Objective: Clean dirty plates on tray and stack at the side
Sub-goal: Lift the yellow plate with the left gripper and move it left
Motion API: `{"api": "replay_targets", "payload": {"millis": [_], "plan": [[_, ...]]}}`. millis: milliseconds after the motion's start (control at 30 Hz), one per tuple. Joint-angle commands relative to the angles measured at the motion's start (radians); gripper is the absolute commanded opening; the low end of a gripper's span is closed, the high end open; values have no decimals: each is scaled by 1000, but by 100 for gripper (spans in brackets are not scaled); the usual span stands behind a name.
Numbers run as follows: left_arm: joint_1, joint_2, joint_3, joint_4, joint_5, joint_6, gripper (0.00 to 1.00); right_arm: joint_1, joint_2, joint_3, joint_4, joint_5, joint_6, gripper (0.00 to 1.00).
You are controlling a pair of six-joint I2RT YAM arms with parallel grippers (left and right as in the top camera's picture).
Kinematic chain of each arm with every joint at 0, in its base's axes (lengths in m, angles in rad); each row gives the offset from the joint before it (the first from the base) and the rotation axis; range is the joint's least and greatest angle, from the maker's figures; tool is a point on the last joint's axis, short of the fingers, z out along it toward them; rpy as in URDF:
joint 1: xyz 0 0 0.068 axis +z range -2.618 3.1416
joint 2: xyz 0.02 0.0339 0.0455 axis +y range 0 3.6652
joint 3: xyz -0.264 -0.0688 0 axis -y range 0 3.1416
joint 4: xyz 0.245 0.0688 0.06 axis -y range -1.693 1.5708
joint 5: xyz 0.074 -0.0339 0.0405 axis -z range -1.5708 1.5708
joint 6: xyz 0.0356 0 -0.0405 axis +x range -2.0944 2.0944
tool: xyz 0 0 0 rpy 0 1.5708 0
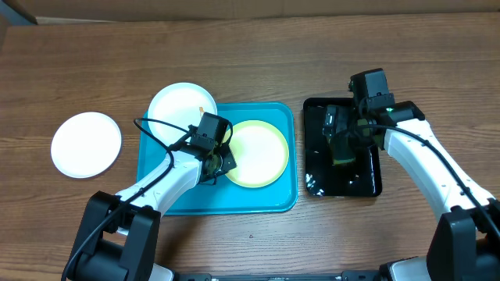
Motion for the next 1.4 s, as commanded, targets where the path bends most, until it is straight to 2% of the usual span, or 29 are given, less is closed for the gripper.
{"api": "replay_targets", "payload": {"millis": [0, 367, 567, 900, 1367], "plan": [[-4, 18, -21, -12, -31, 41, 4, -2, -6, 8, 5, 6, 0, 100], [-4, 15, -20, -18, -21, 78, 4, -2, -6, 8, 5, 6, 0, 100], [-4, -42, 8, -27, -24, 121, 4, -2, -6, 8, 5, 6, 0, 100], [-3, -186, 138, -154, -51, 167, 4, -2, -6, 8, 5, 6, 0, 100], [-1, -246, 257, -304, -95, 174, 4, -2, -6, 8, 5, 6, 0, 100]]}}
